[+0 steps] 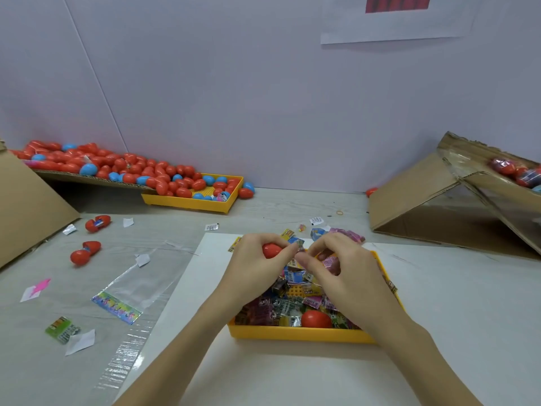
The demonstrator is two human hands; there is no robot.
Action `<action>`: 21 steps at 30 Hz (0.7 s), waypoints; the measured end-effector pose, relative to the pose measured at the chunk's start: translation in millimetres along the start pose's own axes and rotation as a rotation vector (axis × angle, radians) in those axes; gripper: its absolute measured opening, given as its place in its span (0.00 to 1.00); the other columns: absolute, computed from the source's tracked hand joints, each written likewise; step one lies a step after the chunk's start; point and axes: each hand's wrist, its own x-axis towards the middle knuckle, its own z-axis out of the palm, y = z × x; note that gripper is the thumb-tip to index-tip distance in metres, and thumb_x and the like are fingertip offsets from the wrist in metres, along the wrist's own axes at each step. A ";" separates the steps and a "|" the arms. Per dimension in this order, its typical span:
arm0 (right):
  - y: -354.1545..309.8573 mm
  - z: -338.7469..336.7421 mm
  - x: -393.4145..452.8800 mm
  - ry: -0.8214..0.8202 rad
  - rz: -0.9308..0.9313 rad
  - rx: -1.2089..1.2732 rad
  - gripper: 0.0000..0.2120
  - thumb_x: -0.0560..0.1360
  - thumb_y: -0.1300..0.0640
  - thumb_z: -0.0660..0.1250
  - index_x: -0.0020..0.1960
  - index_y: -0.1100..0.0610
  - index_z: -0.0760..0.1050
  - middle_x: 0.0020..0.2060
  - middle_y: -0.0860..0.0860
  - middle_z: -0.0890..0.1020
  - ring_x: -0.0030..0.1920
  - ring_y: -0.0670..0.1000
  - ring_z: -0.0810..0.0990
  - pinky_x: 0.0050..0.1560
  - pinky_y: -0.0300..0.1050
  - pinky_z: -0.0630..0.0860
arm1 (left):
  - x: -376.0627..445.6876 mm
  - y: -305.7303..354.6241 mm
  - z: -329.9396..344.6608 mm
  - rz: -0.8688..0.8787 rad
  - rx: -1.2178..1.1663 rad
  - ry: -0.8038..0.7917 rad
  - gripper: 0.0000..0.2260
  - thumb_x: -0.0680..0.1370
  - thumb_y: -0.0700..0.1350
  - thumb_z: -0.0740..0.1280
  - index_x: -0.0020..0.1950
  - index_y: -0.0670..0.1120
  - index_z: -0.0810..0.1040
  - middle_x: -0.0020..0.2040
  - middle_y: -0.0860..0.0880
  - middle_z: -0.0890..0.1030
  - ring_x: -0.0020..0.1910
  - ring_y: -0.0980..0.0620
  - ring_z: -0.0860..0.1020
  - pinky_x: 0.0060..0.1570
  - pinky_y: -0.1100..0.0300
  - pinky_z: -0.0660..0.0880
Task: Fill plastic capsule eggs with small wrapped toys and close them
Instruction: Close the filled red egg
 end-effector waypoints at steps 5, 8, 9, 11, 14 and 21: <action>4.3 -1.0 1.7 -0.036 0.358 0.417 0.10 0.75 0.47 0.75 0.52 0.49 0.81 0.42 0.47 0.87 0.45 0.45 0.85 0.46 0.40 0.82 | -2.3 -0.4 2.3 0.227 0.114 0.063 0.05 0.80 0.48 0.72 0.47 0.49 0.85 0.43 0.54 0.82 0.46 0.56 0.79 0.45 0.60 0.77; 5.9 -5.0 1.0 -0.159 0.548 0.824 0.15 0.72 0.53 0.78 0.57 0.54 0.83 0.47 0.53 0.89 0.50 0.52 0.87 0.49 0.43 0.83 | -3.9 1.3 5.7 0.343 0.146 0.076 0.04 0.80 0.47 0.72 0.46 0.48 0.84 0.43 0.53 0.81 0.46 0.53 0.79 0.45 0.60 0.76; 6.7 -5.8 1.4 -0.166 0.577 0.876 0.15 0.71 0.54 0.78 0.57 0.55 0.84 0.48 0.54 0.89 0.50 0.51 0.87 0.49 0.42 0.83 | -4.0 1.5 6.3 0.363 0.149 0.080 0.04 0.80 0.48 0.72 0.46 0.50 0.83 0.43 0.54 0.80 0.46 0.53 0.79 0.44 0.61 0.75; 9.2 -5.4 2.0 -0.133 0.579 0.831 0.12 0.72 0.55 0.78 0.55 0.56 0.86 0.47 0.55 0.89 0.50 0.51 0.86 0.52 0.46 0.82 | -3.2 0.4 7.0 0.340 0.150 0.072 0.04 0.81 0.50 0.71 0.48 0.53 0.81 0.42 0.57 0.80 0.46 0.55 0.79 0.44 0.65 0.75; 12.1 -3.7 1.1 -0.048 0.508 0.687 0.07 0.75 0.53 0.77 0.50 0.54 0.87 0.43 0.52 0.88 0.46 0.50 0.85 0.47 0.46 0.81 | 0.0 0.4 1.9 0.020 -0.106 -0.102 0.07 0.82 0.53 0.67 0.57 0.54 0.75 0.42 0.56 0.80 0.37 0.58 0.78 0.36 0.66 0.74; 10.7 -13.0 5.0 0.110 0.335 0.531 0.04 0.77 0.48 0.73 0.47 0.48 0.83 0.38 0.48 0.85 0.40 0.45 0.83 0.44 0.46 0.83 | -0.5 6.0 -12.7 0.030 -0.379 -0.303 0.10 0.80 0.43 0.72 0.61 0.48 0.81 0.53 0.48 0.86 0.50 0.47 0.86 0.51 0.61 0.81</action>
